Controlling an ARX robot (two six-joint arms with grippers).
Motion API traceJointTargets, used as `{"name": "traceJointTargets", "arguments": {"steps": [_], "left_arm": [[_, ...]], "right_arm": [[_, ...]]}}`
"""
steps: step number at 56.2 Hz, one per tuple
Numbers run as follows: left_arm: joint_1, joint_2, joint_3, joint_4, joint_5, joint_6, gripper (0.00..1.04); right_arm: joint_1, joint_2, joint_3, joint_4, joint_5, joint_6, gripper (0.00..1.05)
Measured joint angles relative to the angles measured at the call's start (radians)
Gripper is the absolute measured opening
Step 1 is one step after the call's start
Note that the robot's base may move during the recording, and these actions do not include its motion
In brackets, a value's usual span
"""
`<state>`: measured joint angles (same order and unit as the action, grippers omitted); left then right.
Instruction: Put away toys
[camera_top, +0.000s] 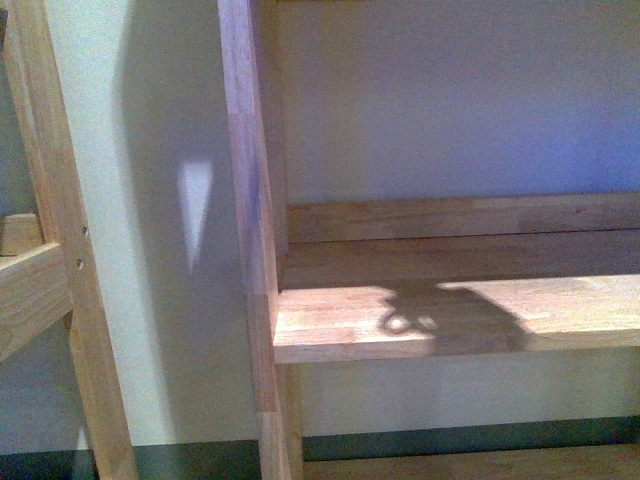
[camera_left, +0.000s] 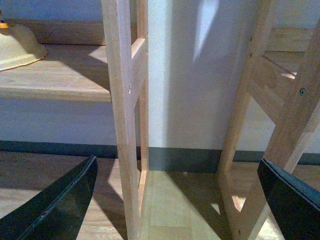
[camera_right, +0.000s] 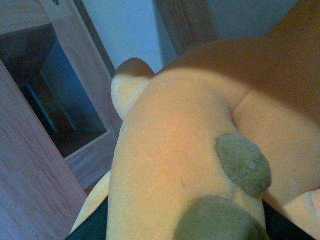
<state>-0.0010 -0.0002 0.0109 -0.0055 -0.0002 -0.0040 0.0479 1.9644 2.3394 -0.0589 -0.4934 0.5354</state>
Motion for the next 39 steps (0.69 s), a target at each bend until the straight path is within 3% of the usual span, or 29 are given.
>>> {"name": "traceJointTargets", "arguments": {"steps": [11, 19, 39], "left_arm": [[0.000, 0.000, 0.000, 0.000, 0.000, 0.000, 0.99], [0.000, 0.000, 0.000, 0.000, 0.000, 0.000, 0.99], [0.000, 0.000, 0.000, 0.000, 0.000, 0.000, 0.99]], "right_arm": [[-0.007, -0.056, -0.080, 0.034, 0.022, -0.024, 0.86], [-0.011, -0.102, -0.146, 0.059, 0.016, -0.036, 1.04], [-0.013, -0.272, -0.361, 0.150, -0.043, -0.051, 1.04]]}}
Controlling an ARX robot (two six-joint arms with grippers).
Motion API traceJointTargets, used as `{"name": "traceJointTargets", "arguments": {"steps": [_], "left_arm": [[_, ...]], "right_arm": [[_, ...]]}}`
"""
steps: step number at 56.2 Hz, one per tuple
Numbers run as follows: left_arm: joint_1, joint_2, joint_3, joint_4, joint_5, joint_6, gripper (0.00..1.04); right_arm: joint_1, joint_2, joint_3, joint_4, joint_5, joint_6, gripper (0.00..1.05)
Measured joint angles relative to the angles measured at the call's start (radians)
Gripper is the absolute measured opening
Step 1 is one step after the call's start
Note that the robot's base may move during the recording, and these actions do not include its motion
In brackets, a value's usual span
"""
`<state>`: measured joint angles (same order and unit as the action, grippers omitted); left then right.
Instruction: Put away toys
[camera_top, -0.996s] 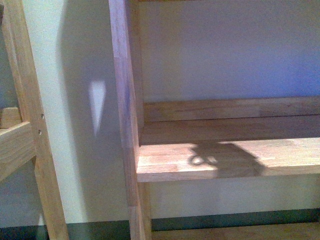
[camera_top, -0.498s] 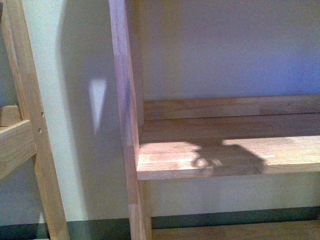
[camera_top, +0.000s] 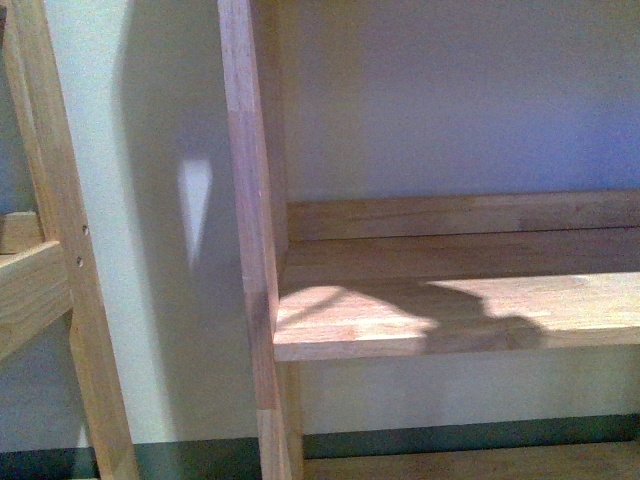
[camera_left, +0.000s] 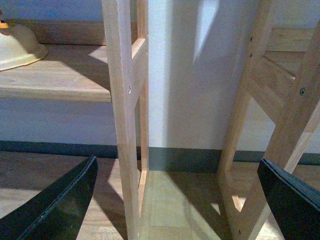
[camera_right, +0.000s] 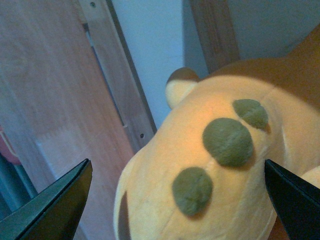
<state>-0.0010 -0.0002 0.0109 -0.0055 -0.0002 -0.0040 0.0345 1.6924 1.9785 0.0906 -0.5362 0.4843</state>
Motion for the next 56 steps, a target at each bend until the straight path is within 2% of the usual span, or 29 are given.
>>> {"name": "traceJointTargets", "arguments": {"steps": [22, 37, 41, 48, 56], "left_arm": [[0.000, 0.000, 0.000, 0.000, 0.000, 0.000, 0.99], [0.000, 0.000, 0.000, 0.000, 0.000, 0.000, 0.99], [0.000, 0.000, 0.000, 0.000, 0.000, 0.000, 0.99], [0.000, 0.000, 0.000, 0.000, 0.000, 0.000, 0.99], [0.000, 0.000, 0.000, 0.000, 0.000, 0.000, 0.99]], "right_arm": [[0.021, -0.248, -0.278, 0.108, -0.026, -0.014, 1.04], [0.032, -0.439, -0.538, 0.203, 0.056, -0.082, 1.04], [0.032, -0.521, -0.647, 0.210, 0.138, -0.147, 1.04], [0.032, -0.662, -0.843, 0.220, 0.306, -0.350, 1.04], [0.019, -0.799, -1.025, 0.266, 0.396, -0.475, 1.04]]}}
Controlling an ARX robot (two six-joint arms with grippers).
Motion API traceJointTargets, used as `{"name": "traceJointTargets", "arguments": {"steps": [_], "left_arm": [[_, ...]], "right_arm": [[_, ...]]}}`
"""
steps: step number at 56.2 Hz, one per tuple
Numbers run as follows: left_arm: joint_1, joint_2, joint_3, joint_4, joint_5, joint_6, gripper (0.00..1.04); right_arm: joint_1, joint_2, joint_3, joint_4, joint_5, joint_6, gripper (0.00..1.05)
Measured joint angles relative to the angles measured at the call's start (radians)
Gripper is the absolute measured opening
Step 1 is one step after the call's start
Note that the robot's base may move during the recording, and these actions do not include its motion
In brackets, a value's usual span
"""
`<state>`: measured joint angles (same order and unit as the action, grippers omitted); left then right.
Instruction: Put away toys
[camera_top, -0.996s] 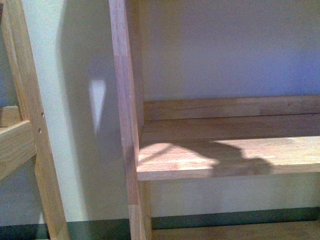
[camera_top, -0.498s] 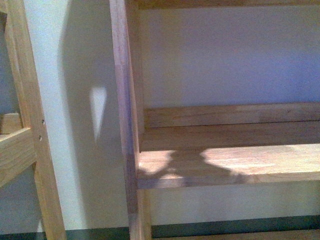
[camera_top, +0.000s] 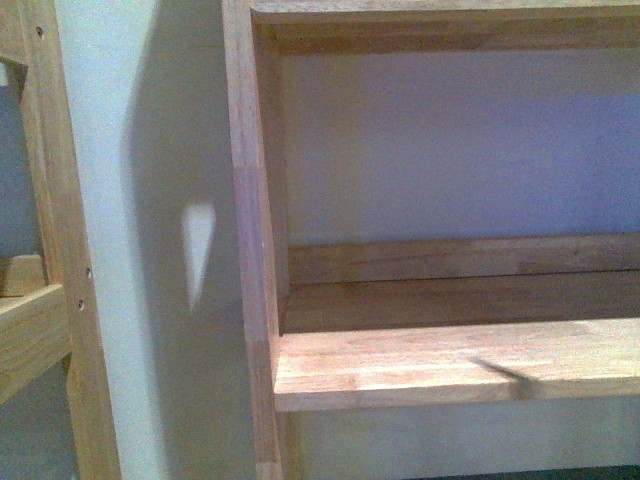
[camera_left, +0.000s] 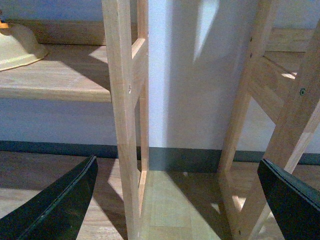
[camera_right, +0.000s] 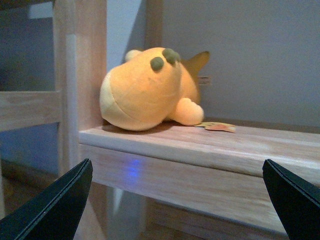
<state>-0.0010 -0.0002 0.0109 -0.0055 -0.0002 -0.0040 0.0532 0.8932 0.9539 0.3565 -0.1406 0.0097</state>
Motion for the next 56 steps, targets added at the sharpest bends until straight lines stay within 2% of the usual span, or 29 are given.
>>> {"name": "traceJointTargets", "arguments": {"steps": [15, 26, 30, 35, 42, 45, 56], "left_arm": [[0.000, 0.000, 0.000, 0.000, 0.000, 0.000, 0.99], [0.000, 0.000, 0.000, 0.000, 0.000, 0.000, 0.99], [0.000, 0.000, 0.000, 0.000, 0.000, 0.000, 0.99], [0.000, 0.000, 0.000, 0.000, 0.000, 0.000, 0.99], [0.000, 0.000, 0.000, 0.000, 0.000, 0.000, 0.99], [0.000, 0.000, 0.000, 0.000, 0.000, 0.000, 0.99], [0.000, 0.000, 0.000, 0.000, 0.000, 0.000, 0.99]], "right_arm": [[-0.024, -0.216, -0.288, 0.043, 0.066, -0.008, 1.04], [0.023, -0.412, -0.496, 0.035, 0.172, -0.021, 1.03], [-0.022, -0.497, -0.492, -0.209, 0.143, -0.021, 0.92], [-0.046, -0.628, -0.583, -0.421, 0.144, -0.021, 0.77], [-0.049, -0.686, -0.691, -0.433, 0.143, -0.020, 0.56], [-0.050, -0.711, -0.724, -0.419, 0.141, -0.021, 0.42], [-0.050, -0.753, -0.782, -0.395, 0.141, -0.021, 0.14]]}}
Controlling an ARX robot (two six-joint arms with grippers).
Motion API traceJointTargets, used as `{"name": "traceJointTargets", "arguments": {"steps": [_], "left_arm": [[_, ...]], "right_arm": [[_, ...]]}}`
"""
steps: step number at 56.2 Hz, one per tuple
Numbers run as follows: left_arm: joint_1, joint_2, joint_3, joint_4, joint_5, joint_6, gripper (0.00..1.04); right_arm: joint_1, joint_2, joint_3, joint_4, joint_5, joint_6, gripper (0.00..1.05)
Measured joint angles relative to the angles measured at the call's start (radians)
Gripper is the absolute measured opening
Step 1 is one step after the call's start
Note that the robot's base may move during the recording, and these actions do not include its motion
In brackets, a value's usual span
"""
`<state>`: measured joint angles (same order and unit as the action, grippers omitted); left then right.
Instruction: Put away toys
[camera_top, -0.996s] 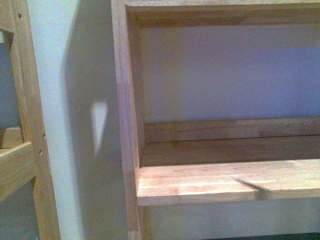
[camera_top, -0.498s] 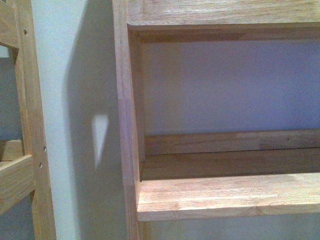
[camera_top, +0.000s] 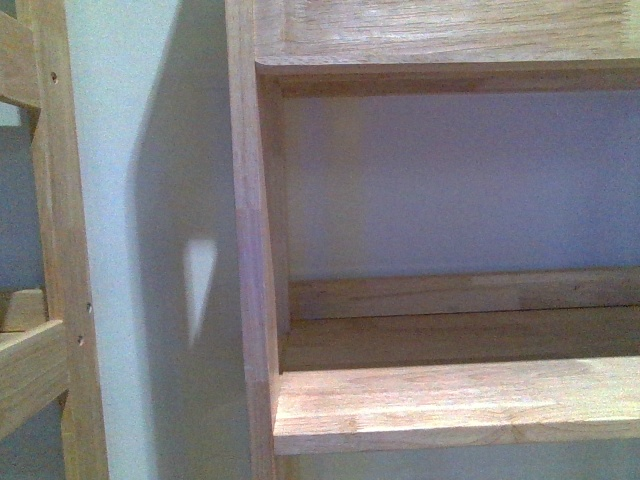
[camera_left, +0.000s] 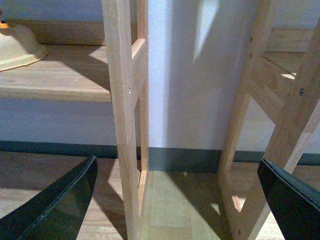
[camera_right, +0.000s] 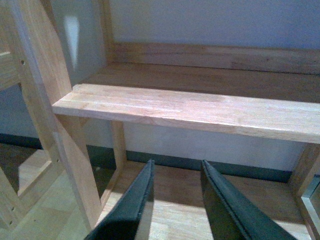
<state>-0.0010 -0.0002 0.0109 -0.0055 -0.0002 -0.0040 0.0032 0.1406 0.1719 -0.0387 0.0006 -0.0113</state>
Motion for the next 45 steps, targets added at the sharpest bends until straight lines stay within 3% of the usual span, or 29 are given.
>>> {"name": "traceJointTargets", "arguments": {"steps": [45], "left_arm": [[0.000, 0.000, 0.000, 0.000, 0.000, 0.000, 0.99]], "right_arm": [[-0.001, -0.090, -0.122, 0.031, 0.000, 0.001, 0.16]]}}
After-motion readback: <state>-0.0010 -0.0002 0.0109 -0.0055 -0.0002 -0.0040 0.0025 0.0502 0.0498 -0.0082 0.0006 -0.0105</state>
